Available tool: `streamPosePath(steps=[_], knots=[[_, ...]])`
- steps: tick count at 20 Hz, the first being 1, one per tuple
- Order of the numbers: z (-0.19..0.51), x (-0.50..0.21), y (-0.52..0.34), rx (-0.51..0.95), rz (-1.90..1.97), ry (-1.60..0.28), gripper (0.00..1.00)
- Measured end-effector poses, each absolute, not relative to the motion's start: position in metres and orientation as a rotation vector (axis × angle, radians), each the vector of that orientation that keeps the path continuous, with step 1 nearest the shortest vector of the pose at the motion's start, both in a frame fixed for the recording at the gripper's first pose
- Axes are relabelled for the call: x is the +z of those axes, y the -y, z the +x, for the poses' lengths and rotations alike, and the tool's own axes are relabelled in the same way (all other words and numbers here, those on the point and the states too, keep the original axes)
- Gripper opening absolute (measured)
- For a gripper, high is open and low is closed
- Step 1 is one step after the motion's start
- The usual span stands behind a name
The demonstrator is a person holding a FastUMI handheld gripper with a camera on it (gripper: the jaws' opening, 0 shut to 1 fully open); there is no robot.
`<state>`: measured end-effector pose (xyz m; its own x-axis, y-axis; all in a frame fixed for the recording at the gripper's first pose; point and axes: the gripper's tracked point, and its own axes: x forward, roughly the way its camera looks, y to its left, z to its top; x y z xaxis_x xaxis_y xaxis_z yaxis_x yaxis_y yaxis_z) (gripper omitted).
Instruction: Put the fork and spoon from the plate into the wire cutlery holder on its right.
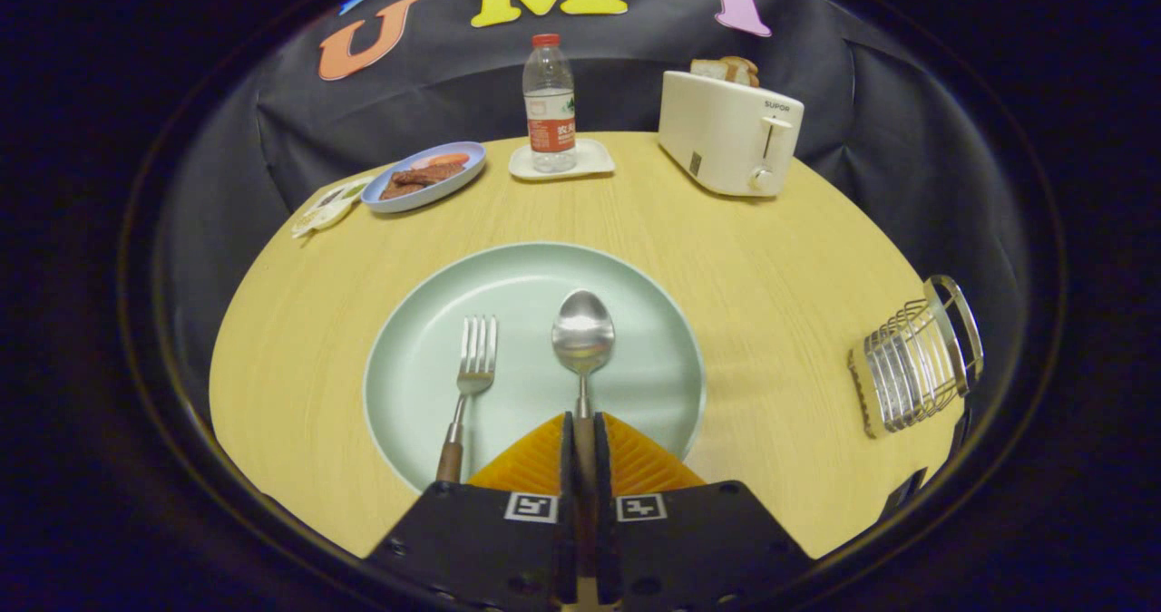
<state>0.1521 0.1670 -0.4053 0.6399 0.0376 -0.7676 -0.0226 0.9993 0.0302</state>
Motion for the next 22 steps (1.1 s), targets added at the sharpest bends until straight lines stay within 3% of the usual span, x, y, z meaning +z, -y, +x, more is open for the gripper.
streamPosePath(steps=[3,12,22], knots=[[0.137,-0.393,-0.167,0.107,0.026,-0.903,0.01],[0.093,-0.331,-0.086,0.151,-0.06,-0.861,0.01],[0.077,-0.281,0.052,0.088,-0.043,-0.829,0.01]])
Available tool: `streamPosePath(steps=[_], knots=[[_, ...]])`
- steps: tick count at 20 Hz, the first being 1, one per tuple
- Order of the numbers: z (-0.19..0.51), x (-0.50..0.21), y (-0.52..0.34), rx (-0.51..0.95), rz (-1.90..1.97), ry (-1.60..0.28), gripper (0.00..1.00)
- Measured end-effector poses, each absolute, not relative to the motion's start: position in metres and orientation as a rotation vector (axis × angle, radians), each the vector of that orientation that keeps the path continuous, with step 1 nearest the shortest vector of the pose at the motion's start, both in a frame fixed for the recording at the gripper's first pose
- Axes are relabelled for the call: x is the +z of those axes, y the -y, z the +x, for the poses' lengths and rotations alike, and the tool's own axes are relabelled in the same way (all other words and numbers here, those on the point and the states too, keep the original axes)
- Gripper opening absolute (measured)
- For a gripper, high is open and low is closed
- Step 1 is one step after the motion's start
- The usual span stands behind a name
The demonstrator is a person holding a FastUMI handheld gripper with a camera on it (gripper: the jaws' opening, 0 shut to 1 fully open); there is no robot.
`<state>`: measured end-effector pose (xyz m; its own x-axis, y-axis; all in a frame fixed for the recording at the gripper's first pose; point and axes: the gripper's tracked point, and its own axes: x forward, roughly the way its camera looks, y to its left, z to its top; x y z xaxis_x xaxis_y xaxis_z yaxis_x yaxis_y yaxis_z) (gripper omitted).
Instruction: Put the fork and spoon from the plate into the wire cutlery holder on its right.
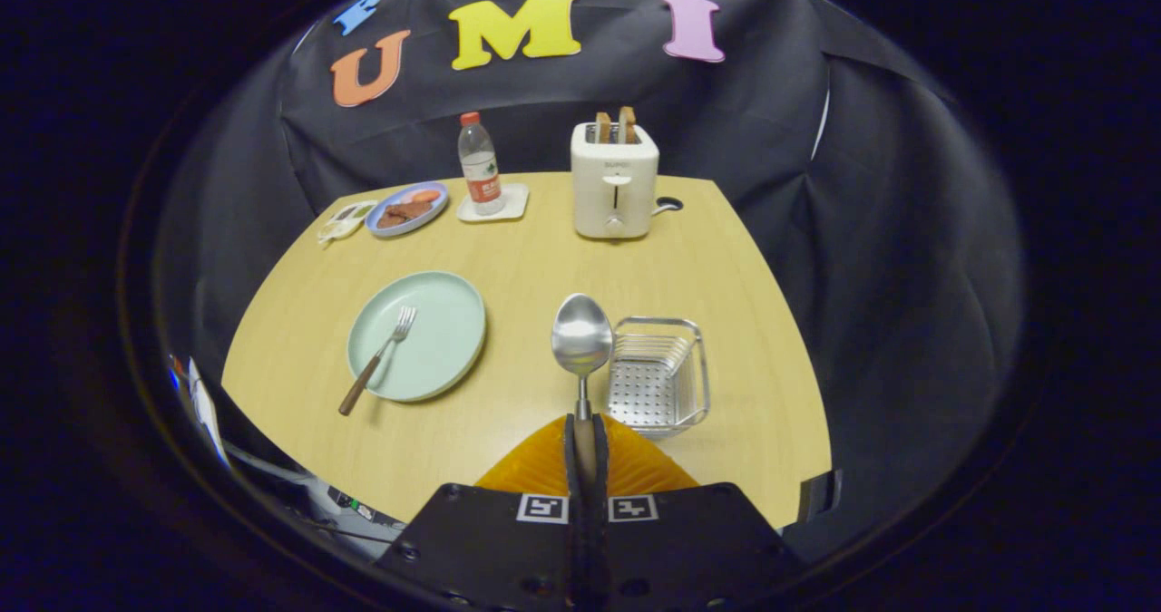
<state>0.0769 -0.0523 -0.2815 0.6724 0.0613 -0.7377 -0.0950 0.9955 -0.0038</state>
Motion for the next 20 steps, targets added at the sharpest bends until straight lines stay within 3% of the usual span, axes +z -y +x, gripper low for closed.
streamPosePath(steps=[6,20], knots=[[0.082,-0.293,0.095,0.058,-0.023,-0.882,0.01],[0.099,-0.274,0.084,0.088,-0.044,-0.846,0.05]])
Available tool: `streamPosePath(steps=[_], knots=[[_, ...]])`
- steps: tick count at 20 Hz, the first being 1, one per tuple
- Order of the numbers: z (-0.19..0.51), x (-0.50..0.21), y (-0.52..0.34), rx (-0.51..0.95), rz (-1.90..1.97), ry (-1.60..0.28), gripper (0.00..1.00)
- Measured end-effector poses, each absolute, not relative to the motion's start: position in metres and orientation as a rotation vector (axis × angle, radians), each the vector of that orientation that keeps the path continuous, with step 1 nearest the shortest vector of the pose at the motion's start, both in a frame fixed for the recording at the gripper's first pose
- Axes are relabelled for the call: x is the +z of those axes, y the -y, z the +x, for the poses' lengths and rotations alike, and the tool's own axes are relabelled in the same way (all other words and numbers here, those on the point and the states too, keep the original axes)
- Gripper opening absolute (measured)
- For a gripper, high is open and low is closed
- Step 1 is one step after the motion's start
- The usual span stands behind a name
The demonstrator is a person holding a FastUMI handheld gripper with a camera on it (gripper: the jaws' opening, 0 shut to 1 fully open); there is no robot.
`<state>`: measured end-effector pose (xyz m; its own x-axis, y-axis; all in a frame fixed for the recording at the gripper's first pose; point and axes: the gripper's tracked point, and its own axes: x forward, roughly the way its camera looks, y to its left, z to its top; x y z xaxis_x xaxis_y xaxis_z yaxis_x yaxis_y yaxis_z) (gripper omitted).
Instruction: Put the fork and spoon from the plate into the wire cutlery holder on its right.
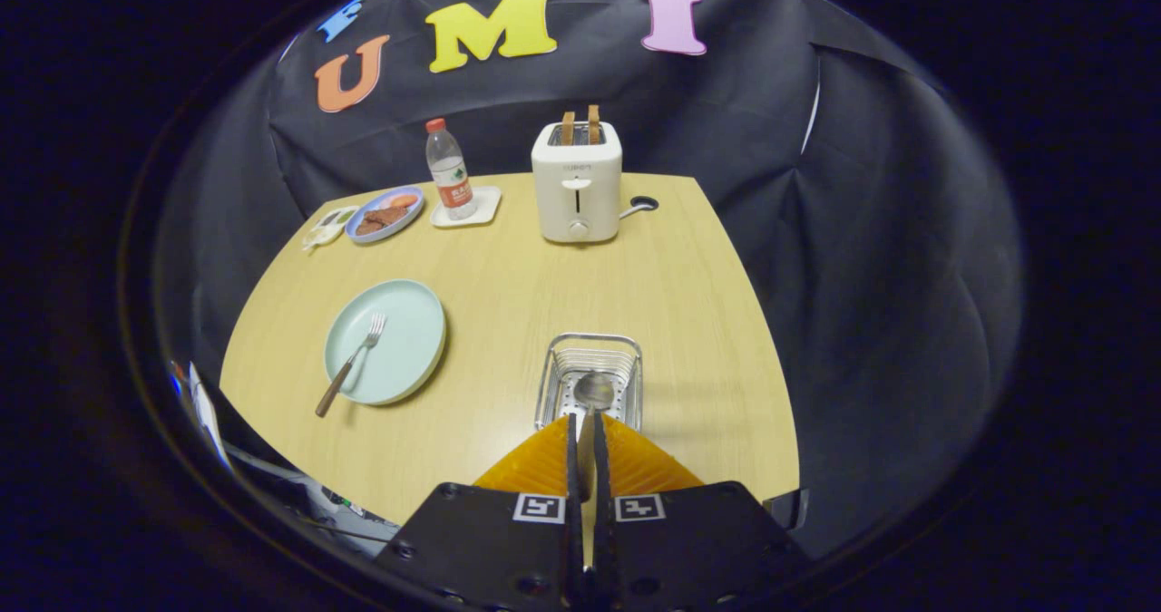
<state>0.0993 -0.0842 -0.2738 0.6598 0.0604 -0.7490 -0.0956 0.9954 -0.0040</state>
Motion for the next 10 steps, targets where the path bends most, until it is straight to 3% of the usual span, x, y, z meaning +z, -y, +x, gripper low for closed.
streamPosePath(steps=[3,4,6,10], knots=[[0.097,-0.274,0.072,0.11,-0.051,-0.843,0.1],[0.097,-0.273,0.068,0.112,-0.056,-0.837,0.23],[0.099,-0.273,0.055,0.123,-0.051,-0.824,0.36],[0.103,-0.277,0.024,0.116,-0.026,-0.816,0.85]])
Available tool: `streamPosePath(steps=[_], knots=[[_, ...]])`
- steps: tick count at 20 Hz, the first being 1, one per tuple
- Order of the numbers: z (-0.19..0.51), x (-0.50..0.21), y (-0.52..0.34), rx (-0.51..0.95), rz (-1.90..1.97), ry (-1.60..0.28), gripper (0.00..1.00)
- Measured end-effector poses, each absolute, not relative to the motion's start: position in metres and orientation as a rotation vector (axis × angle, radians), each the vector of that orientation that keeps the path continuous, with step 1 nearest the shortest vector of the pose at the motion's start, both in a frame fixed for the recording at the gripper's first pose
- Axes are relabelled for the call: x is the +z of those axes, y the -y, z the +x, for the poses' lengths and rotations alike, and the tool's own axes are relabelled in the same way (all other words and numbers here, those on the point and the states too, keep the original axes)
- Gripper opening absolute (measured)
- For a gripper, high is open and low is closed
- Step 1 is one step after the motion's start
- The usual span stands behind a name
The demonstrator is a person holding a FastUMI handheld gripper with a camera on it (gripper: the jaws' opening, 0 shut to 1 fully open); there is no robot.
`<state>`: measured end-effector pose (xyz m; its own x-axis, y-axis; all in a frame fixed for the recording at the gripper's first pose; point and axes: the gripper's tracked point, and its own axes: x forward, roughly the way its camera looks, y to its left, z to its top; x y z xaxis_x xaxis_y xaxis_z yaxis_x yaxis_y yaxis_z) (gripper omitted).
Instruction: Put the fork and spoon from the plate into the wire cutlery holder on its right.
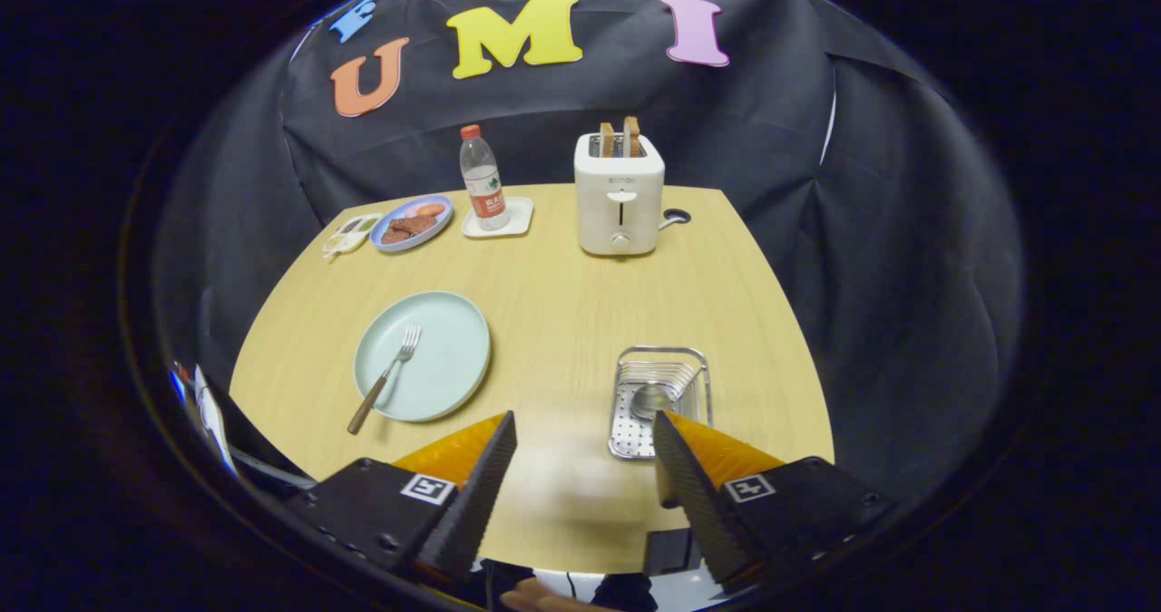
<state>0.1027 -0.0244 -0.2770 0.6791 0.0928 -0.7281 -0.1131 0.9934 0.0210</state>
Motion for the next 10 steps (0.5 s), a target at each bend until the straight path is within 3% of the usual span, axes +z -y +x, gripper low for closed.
streamPosePath(steps=[1,2,10], knots=[[0.103,-0.279,0.015,0.112,-0.027,-0.822,0.97],[0.106,-0.282,0.003,0.113,-0.028,-0.828,0.99],[0.11,-0.316,-0.104,0.208,-0.094,-0.901,0.97]])
